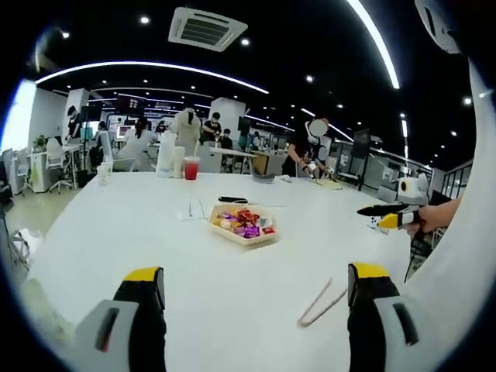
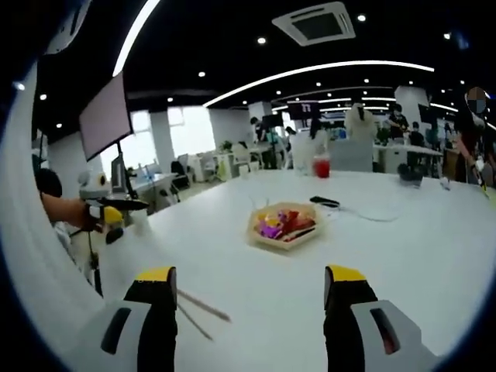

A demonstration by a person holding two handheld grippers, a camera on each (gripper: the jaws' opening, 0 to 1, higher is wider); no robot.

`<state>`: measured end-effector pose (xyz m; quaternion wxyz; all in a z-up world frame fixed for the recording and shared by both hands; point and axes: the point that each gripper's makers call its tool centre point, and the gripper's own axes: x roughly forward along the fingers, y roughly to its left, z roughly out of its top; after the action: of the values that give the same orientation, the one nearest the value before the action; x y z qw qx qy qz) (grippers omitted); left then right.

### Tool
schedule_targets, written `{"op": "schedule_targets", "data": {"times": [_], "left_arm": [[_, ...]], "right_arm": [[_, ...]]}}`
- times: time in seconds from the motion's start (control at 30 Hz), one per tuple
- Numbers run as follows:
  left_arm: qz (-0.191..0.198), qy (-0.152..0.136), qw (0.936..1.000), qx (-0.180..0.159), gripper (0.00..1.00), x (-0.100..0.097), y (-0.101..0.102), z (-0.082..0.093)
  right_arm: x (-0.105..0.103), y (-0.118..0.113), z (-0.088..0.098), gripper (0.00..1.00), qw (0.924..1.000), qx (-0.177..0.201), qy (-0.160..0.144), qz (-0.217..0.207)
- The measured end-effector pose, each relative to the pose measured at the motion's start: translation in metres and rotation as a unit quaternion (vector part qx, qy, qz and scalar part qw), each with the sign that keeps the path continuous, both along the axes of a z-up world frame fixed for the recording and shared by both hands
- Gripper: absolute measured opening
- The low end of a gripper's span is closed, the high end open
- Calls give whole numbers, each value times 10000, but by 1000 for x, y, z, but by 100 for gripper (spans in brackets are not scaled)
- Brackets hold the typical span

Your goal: Place the target food into the container with the food tongs after gripping and lifting it, then release it inside without dropping or visibly crushing the food.

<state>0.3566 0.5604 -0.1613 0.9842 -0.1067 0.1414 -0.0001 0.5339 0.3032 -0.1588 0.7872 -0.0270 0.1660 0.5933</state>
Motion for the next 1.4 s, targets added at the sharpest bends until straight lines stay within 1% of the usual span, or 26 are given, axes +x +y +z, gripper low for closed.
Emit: {"op": "schedule_targets", "data": {"times": [0.07,0.17,0.27,0.47,0.6,0.63,0.67,0.73,0.8,0.9,0.97,1.1,1.27,1.4], "left_arm": [[71,-40,9999,-81,99,-1,0,1],[179,-85,9996,-185,99,-3,1,1],[287,-68,9992,-255,99,-6,3,-2],[481,-135,9976,-472,99,-11,7,-2],[593,-122,9968,-528,98,-12,9,-5],[599,-121,9967,-538,98,-11,9,-6],[615,-127,9964,-570,97,-13,10,-11],[617,-120,9963,-579,97,-14,10,-15],[604,-114,9965,-575,97,-13,8,-16],[536,-74,9969,-575,96,-12,4,-16],[467,11,9975,-526,96,-12,1,-18],[434,65,9978,-496,95,-15,-1,-19],[431,95,9976,-536,94,-17,-5,-20],[406,130,9974,-579,94,-18,-10,-24]], "right_arm": [[2,1,0,79,10000,34,11,-32],[2,1,-2,79,9998,75,127,-98],[1,2,-3,79,9997,116,162,-151],[-3,0,-5,79,9996,83,221,-162],[-3,-1,-7,77,9994,79,262,-222],[-3,-1,-4,77,9993,149,240,-260],[-2,-1,-1,77,9991,212,226,-299],[-3,-1,0,77,9985,305,272,-359],[-2,-1,-1,77,9984,312,266,-391],[-5,-1,-6,77,9983,264,306,-429],[-9,-2,-8,76,9980,276,343,-454],[-14,-2,-12,76,9978,255,361,-489],[-18,-3,-15,76,9978,204,398,-492],[-18,-5,-17,75,9978,178,367,-528]]}}
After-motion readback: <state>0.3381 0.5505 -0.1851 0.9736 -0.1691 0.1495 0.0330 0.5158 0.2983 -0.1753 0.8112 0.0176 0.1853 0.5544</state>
